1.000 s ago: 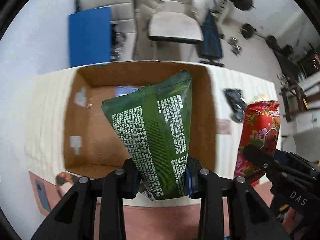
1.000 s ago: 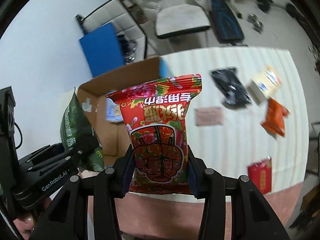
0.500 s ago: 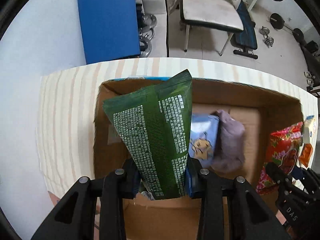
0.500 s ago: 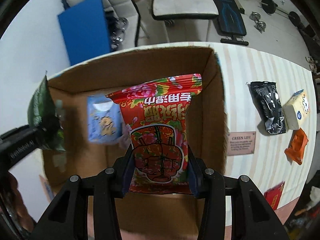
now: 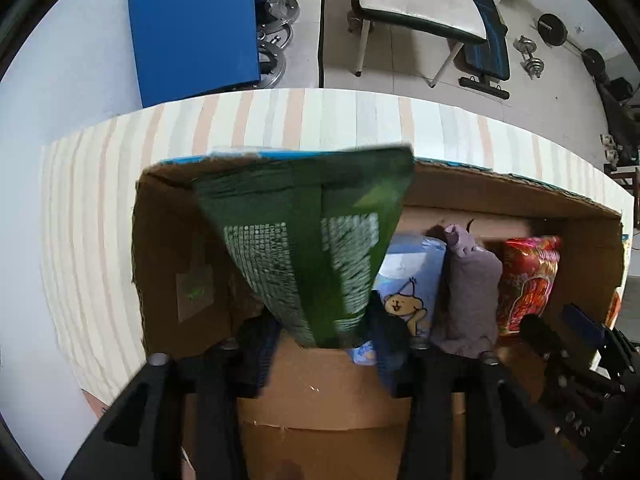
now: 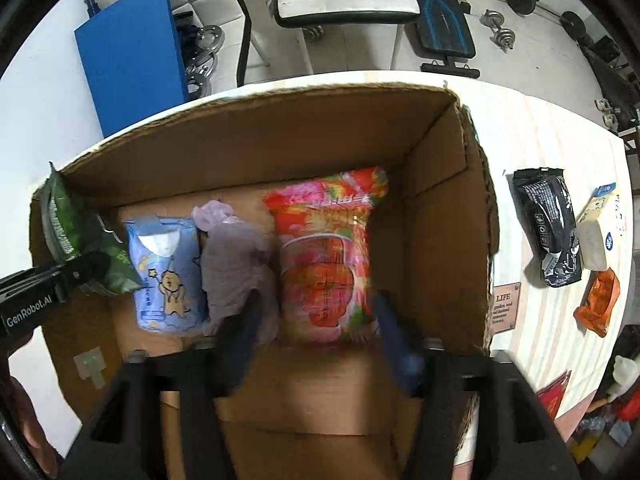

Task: Organize soft objects
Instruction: 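Lower both bags into the box beside the sock and release, then grasp the yellow tissue pack with the left gripper while the right grasps the orange bag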

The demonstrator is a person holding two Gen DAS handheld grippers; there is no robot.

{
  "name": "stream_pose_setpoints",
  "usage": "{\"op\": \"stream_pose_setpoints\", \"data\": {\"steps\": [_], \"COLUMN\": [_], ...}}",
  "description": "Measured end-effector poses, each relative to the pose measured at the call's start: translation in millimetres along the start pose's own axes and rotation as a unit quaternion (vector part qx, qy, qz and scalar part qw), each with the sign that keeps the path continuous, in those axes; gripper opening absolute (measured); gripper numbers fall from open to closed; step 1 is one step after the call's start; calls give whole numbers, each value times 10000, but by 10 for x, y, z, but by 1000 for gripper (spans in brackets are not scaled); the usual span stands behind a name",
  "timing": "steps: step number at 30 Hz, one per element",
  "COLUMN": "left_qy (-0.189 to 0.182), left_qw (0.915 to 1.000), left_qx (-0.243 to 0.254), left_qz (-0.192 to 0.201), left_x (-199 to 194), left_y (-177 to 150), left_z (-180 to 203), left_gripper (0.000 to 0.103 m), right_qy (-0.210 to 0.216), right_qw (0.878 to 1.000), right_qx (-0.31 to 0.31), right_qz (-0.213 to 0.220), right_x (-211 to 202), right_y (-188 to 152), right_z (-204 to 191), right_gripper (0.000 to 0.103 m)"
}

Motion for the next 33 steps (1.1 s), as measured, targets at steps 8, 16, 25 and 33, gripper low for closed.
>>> {"op": "stream_pose_setpoints", "data": {"steps": [8, 16, 25, 33], "left_qy": [11, -45, -96, 21], "left_qw": [9997, 9982, 9884, 9743], "left_qx": [-42, -27, 157, 747], "left_qz": [236, 602, 1506, 2124], "left_x": [-200, -476, -1129, -1641], "left_y": [-152, -497, -920, -1044], "left_z": [-47, 20, 434, 1260], "left_gripper": [95, 100, 99, 100], "right_qy": [-19, 82, 422, 753], "right_qw": [9999, 9992, 9961, 9888], "right_qx": [-119, -370, -402, 230], "right_qz": [41, 123, 666, 1267], "right_x": [-159, -347, -934, -1545], "right_y": [-80, -358, -749, -974], "right_z": [-67, -136, 26, 776], "right_gripper": [97, 103, 103, 103]}}
Point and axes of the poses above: each gripper's, at about its wrist camera, not at the fingertips, and x roughly the way its jaws point, z to its right, y to its top, the point moved 5 cm from there along x, roughly the way its jaws point, and after that the axes turned 6 degrees about -x, right-handed, at the moved point
